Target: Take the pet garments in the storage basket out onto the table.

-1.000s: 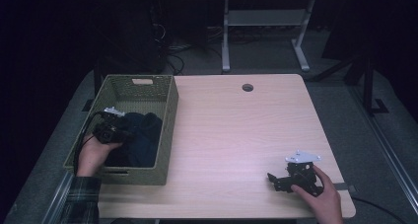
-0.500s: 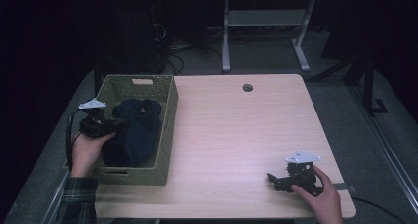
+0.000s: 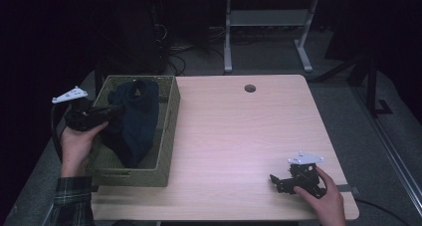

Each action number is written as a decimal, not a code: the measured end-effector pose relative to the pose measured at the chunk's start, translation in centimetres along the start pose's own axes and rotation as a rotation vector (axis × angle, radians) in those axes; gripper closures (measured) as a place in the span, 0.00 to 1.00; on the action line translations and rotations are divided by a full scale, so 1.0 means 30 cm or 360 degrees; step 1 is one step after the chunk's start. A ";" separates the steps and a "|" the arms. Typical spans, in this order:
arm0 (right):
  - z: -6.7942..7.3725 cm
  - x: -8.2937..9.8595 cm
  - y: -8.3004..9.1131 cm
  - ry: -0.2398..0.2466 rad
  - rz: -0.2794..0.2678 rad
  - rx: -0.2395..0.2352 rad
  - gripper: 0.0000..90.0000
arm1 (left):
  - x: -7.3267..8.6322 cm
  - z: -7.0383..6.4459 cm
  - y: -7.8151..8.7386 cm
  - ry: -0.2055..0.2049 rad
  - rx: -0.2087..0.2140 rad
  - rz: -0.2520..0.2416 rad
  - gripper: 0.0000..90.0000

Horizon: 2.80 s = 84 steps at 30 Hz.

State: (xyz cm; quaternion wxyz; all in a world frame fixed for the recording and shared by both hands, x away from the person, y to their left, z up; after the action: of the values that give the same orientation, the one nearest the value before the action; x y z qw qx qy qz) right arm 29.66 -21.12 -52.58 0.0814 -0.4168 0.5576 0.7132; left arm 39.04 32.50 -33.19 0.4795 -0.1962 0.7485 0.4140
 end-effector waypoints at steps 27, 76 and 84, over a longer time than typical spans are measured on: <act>0.000 0.000 0.000 0.0000 0.0000 0.0000 0.00 | -0.219 -0.248 -0.028 -0.0193 0.0294 -0.0261 0.89; 0.000 0.000 0.000 0.0003 -0.0002 -0.0002 0.01 | -0.346 -0.657 -0.433 -0.0375 0.0699 -0.0140 0.90; -0.001 -0.001 0.001 0.0005 -0.0002 -0.0001 0.00 | -0.312 -0.708 -0.530 -0.0387 0.0753 -0.0086 0.90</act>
State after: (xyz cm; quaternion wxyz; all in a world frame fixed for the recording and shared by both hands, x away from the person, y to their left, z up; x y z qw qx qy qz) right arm 29.67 -21.13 -52.56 0.0809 -0.4183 0.5573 0.7127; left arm 42.57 5.14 -27.63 0.6093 -0.0473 0.7559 0.2350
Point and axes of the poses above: each handheld gripper's, and its own axes: y roughly backward along the jaws, x roughly out of its underside, z roughly to its left, the point moved 6 cm from there along -y, roughly forward along the jaws, and after that the axes turned 1 degree about z, right-handed, at the moved point
